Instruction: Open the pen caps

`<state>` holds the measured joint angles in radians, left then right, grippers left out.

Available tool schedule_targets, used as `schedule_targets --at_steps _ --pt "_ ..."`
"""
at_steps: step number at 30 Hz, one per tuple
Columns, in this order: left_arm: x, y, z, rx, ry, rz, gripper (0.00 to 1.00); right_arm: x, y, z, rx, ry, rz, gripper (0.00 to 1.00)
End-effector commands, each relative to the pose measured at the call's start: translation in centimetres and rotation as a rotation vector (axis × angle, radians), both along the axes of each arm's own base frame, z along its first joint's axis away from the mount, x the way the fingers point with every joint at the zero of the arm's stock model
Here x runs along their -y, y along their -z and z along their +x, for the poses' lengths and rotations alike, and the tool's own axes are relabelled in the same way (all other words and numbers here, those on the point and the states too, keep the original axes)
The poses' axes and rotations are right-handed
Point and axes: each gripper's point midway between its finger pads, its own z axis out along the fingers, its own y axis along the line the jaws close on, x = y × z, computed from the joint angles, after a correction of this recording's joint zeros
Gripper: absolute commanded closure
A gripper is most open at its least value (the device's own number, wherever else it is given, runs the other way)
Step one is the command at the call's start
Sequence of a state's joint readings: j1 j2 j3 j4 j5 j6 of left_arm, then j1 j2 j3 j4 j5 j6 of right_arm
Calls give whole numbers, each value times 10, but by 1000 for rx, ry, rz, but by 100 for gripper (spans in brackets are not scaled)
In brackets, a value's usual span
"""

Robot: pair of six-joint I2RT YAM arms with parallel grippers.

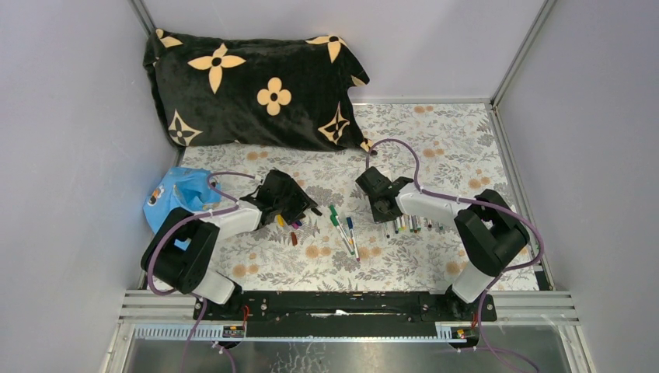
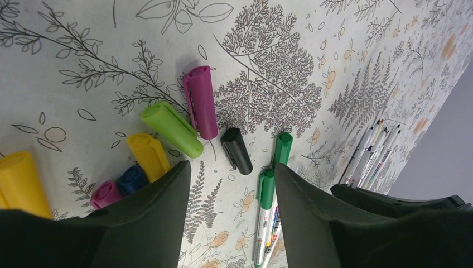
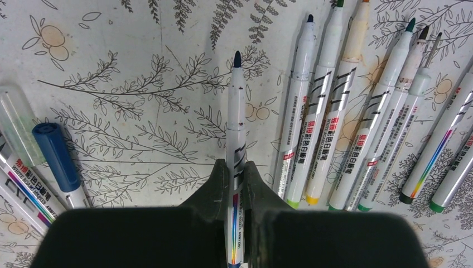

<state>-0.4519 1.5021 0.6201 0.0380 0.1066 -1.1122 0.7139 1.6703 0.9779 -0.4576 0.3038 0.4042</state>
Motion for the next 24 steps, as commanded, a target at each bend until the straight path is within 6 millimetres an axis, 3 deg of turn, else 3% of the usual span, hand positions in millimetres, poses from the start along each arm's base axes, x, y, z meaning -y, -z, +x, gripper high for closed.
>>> schedule_targets --at_steps 1,5,16,24 --pt "-2 -5 0 12 -10 13 36 0 -3 13 41 7 -6 93" --pt "-3 -8 -2 14 -15 2 35 3 -1 14 40 18 -9 89" --pt "-3 -23 -5 40 -33 -32 33 5 -11 18 52 5 -28 54" --pt "-1 -39 -4 74 -35 -61 33 7 -31 23 99 15 -31 46"
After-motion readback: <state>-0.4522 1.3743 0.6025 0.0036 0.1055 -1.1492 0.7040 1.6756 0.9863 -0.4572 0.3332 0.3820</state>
